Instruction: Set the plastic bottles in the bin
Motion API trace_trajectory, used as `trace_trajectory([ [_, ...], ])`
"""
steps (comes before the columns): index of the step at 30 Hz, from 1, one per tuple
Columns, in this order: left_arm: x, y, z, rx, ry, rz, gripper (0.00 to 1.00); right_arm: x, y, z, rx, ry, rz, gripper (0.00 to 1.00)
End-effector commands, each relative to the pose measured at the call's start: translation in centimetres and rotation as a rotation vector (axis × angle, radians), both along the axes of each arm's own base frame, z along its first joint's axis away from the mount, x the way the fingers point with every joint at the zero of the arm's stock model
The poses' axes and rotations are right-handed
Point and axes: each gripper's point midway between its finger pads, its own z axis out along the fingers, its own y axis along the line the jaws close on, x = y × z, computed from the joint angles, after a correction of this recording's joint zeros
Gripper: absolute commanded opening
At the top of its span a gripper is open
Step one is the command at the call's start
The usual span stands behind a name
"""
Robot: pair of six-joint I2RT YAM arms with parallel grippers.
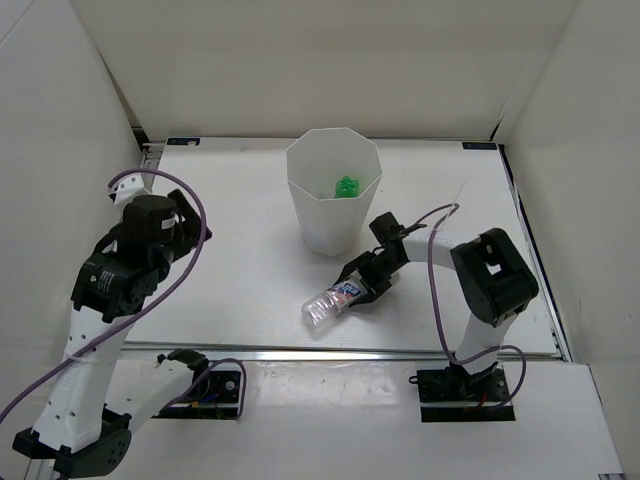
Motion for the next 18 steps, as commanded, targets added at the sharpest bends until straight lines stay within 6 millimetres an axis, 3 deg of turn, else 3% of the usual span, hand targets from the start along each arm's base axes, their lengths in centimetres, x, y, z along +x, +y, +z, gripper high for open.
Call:
trace_trajectory([
  [1,-0.5,0.8,-0.1,0.015,0.0,0.025,1.0,-0.8,-0.6,0.2,-0.027,0.054,0.014,0.52],
  [4,-0.4,0.7,0.1,0.012,-0.008,0.025,1.0,-0.8,-1.7,2.0,-0.075,0.02,0.013,0.39],
  [6,-0.2,0.6,0.2,0.012,-0.007,0.025,1.0,-0.2,-2.3,4.3,-0.086,-0.044,0.012,0.35],
  [7,0.0,0.6,0.8,0.005,-0.025,0.025,1.0,0.0,-2.6,6.8,-0.095,-0.085,0.026,0.34],
  [9,0.0,0.8,0.8,0.02,-0.025,0.027,1.0,0.8,-3.7,8.8,-0.148,-0.147,0.008,0.32],
  [10,0.1,0.8,0.9,0.027,-0.031,0.02,1.0,0.8,-5.0,10.5,-0.165,-0.174,-0.011,0.3],
  [13,0.1,1.0,1.0,0.042,-0.031,0.026,1.0,3.2,-6.7,16.3,-0.175,-0.389,-0.086,0.27],
  [14,-0.1,1.3,0.4,0.061,-0.019,0.026,1.0,3.9,-6.8,19.8,-0.15,-0.492,-0.112,0.27],
  [16,0.0,1.3,0.3,0.072,-0.029,0.017,1.0,5.4,-7.4,22.9,-0.17,-0.626,-0.133,0.27],
  [17,-0.1,1.2,0.3,0.072,-0.04,0.004,1.0,6.4,-7.7,26.5,-0.15,-0.72,-0.161,0.27],
  [18,-0.1,1.2,0.0,0.075,-0.03,0.003,1.0,7.0,-7.9,27.8,-0.159,-0.756,-0.167,0.27],
])
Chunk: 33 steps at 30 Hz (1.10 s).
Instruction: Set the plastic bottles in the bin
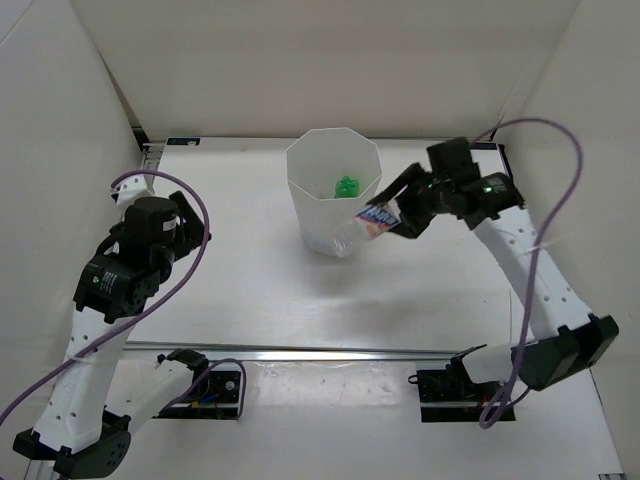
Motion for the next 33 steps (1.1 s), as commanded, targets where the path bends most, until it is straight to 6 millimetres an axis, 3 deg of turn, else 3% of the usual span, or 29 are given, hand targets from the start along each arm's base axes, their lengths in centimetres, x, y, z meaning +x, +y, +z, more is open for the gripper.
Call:
trace_trajectory([
  [1,-0.2,0.7,0.5,0.034,-0.04,-0.002,1.0,1.8,-2.5,5.4,-0.092,-0.173,-0.064,0.27],
  [3,-0.3,1.0,0.4,0.034,-0.04,0.007,1.0,3.8,-2.3,7.2,-0.132,-0.249,-0.04,0.27],
  [4,-0.3,1.0,0.4,0.034,-0.04,0.007,1.0,5.0,-2.4,10.8,-0.124,-0.357,-0.058,0.27],
  [5,-0.3,1.0,0.4,0.034,-0.04,0.007,1.0,6.8,-2.0,10.8,-0.137,-0.367,-0.052,0.27],
  [8,-0.5,0.8,0.2,0.025,-0.03,0.002,1.0,10.3,-1.1,13.9,-0.156,-0.488,-0.035,0.31],
  [10,-0.6,0.9,0.0,0.028,-0.022,0.002,1.0,11.8,-0.9,13.5,-0.179,-0.495,-0.046,0.38],
  [11,-0.6,0.7,0.0,0.022,-0.02,-0.006,1.0,13.1,-0.4,12.2,-0.2,-0.486,-0.028,0.47],
  [13,-0.6,0.6,0.0,0.014,-0.022,-0.002,1.0,13.9,0.1,11.2,-0.214,-0.48,-0.003,0.58],
  [14,-0.6,0.6,0.0,0.014,-0.022,-0.002,1.0,14.4,0.6,10.0,-0.224,-0.463,0.028,0.7],
  [15,-0.6,0.6,0.0,0.004,-0.024,0.004,1.0,14.5,0.7,9.9,-0.229,-0.468,0.047,0.76],
  [16,-0.7,0.6,-0.2,0.007,-0.016,0.004,1.0,14.3,1.1,9.8,-0.235,-0.475,0.067,0.85],
  [17,-0.7,0.6,-0.2,-0.001,-0.018,0.009,1.0,14.0,1.3,9.6,-0.246,-0.475,0.089,1.0],
  [19,-0.9,0.7,-0.4,0.003,-0.008,0.009,1.0,12.9,0.3,10.3,-0.288,-0.503,0.105,1.0],
  [21,-1.2,0.9,-0.6,0.004,-0.003,0.021,1.0,11.5,-1.4,9.7,-0.348,-0.468,0.093,1.0],
  [22,-1.3,1.2,-0.8,0.004,-0.007,0.037,1.0,10.5,-3.0,10.9,-0.377,-0.498,0.073,1.0],
  [23,-1.5,1.3,-1.2,0.006,-0.002,0.037,1.0,9.7,-4.0,9.8,-0.402,-0.459,0.069,1.0],
  [26,-1.9,1.7,-2.2,0.009,0.005,0.065,1.0,7.3,-6.7,10.3,-0.443,-0.466,0.062,1.0],
  [27,-2.2,1.8,-3.2,-0.002,0.018,0.077,1.0,6.8,-7.8,8.6,-0.475,-0.411,0.053,1.0],
  [28,-2.4,2.1,-3.7,0.009,0.025,0.087,1.0,5.5,-8.7,9.0,-0.473,-0.422,0.039,1.0],
  [31,-2.5,3.0,-4.8,0.033,0.015,0.141,1.0,3.3,-11.4,6.2,-0.518,-0.357,0.011,1.0],
  [33,-2.5,3.5,-5.8,0.056,0.025,0.162,1.0,2.3,-12.6,5.9,-0.533,-0.367,-0.01,1.0],
])
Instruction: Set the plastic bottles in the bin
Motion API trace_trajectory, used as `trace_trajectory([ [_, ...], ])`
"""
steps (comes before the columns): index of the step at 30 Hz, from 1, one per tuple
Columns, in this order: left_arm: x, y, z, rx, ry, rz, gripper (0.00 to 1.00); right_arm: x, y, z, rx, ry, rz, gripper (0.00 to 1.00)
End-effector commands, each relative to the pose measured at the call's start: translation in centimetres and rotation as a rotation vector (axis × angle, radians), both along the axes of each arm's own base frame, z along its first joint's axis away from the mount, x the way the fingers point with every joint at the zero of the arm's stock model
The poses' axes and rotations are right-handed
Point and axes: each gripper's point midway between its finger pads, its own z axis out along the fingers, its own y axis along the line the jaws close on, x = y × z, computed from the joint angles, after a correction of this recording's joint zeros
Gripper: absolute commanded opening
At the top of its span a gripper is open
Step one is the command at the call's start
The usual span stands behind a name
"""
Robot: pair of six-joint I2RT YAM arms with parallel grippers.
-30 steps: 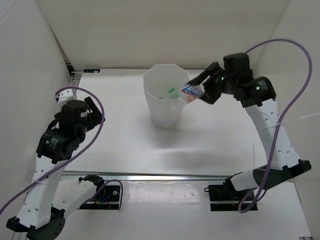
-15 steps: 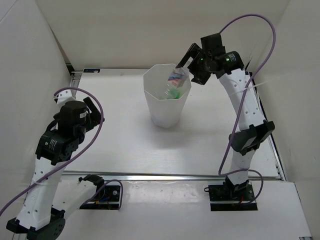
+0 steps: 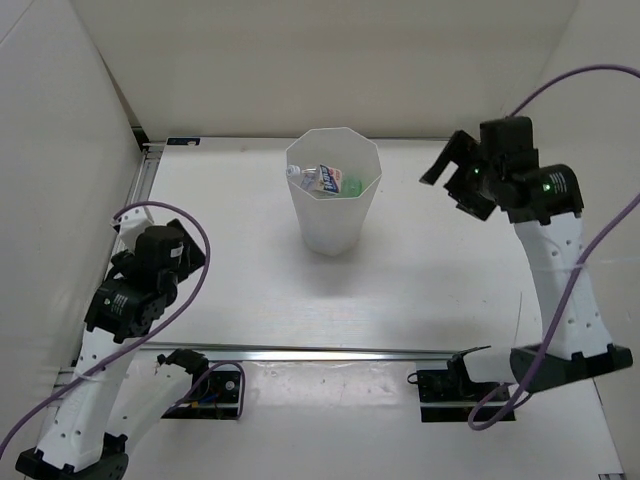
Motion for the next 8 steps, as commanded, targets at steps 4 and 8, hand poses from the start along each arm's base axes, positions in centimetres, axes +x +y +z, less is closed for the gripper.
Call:
trace_trajectory([
  [4,0.0,3.0,-0.3,0.115,-0.055,0.126,1.0,-1.9,-3.7,-3.2,-0.113,0.046,-0.071,1.0],
  [8,-0.1,6.1,0.7,0.26,-0.118,0.264,1.0,-3.0,-5.6,-4.5,-0.181,0.109,-0.119,1.0],
])
